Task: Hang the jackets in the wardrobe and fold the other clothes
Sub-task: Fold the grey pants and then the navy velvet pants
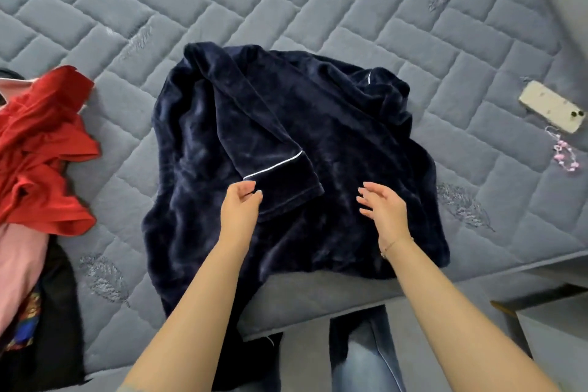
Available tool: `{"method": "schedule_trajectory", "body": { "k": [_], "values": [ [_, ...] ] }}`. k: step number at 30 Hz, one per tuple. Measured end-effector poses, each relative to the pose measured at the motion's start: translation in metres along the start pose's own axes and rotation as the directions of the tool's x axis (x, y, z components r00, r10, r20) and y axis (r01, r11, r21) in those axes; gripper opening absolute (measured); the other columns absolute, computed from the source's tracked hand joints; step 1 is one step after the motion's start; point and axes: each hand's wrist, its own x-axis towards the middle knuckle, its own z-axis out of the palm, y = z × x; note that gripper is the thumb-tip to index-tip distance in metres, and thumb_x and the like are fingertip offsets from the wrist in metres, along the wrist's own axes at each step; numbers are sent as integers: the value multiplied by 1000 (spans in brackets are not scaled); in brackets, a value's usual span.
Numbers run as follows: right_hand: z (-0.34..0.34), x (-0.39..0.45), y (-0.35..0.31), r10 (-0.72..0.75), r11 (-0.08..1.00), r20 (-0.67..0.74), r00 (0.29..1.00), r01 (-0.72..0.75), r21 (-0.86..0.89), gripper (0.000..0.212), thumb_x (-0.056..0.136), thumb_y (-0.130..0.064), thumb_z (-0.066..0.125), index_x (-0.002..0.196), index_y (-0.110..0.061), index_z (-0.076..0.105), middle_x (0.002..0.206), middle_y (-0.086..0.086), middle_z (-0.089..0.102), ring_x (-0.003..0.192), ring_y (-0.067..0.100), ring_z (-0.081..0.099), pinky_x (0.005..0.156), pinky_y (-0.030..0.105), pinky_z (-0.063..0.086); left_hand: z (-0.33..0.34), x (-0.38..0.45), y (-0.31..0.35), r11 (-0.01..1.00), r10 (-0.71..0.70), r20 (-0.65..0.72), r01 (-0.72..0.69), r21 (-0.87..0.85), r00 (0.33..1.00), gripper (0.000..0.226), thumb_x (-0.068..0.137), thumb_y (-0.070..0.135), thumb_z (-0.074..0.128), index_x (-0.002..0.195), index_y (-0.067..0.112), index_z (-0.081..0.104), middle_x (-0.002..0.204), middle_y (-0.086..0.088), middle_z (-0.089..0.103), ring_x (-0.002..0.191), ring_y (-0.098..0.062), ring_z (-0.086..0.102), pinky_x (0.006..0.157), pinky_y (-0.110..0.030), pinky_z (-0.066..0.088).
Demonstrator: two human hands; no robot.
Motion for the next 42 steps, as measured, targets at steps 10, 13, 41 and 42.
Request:
{"method": "schedule_trajectory", "body": {
  "k": [10, 13, 41, 42],
  "values": [
    [-2, 169, -122, -344, 883, -84, 935, 291, -367, 33, 90, -39, 62, 115, -18, 60, 115, -1, 56, 106, 16, 54, 98, 36, 44, 134, 109, 98, 986, 166, -97, -164, 26, 981, 27, 88, 19, 66, 112, 25, 55, 122, 2, 58, 104, -10, 58, 87, -23, 47],
    [7, 212, -146, -53, 915, 38, 998, 63, -398, 37, 78, -65, 64, 71, -29, 64, 73, -8, 60, 74, 19, 57, 85, 35, 44, 166, 138, 113, 982, 151, 4, -150, 112, 989, 39, 88, 28, 69, 123, 25, 51, 130, 2, 51, 108, -11, 54, 86, -24, 46],
    [25, 292, -184, -554, 94, 553, 622, 707, -701, 47, 88, -14, 57, 135, -11, 53, 150, 9, 39, 140, 26, 32, 112, 35, 24, 189, 198, 145, 610, 205, 217, -298, 734, 954, 52, 97, 36, 52, 146, 41, 36, 161, 8, 18, 148, -14, 17, 109, -41, 20],
    [36, 280, -179, -500, 76, 636, 588, 761, -644, 43, 91, -17, 56, 134, -11, 55, 151, 9, 39, 141, 25, 31, 112, 34, 23, 178, 194, 147, 705, 300, 92, -286, 649, 949, 45, 94, 31, 57, 138, 37, 49, 153, 8, 37, 141, -14, 33, 111, -38, 20]
  ]
}}
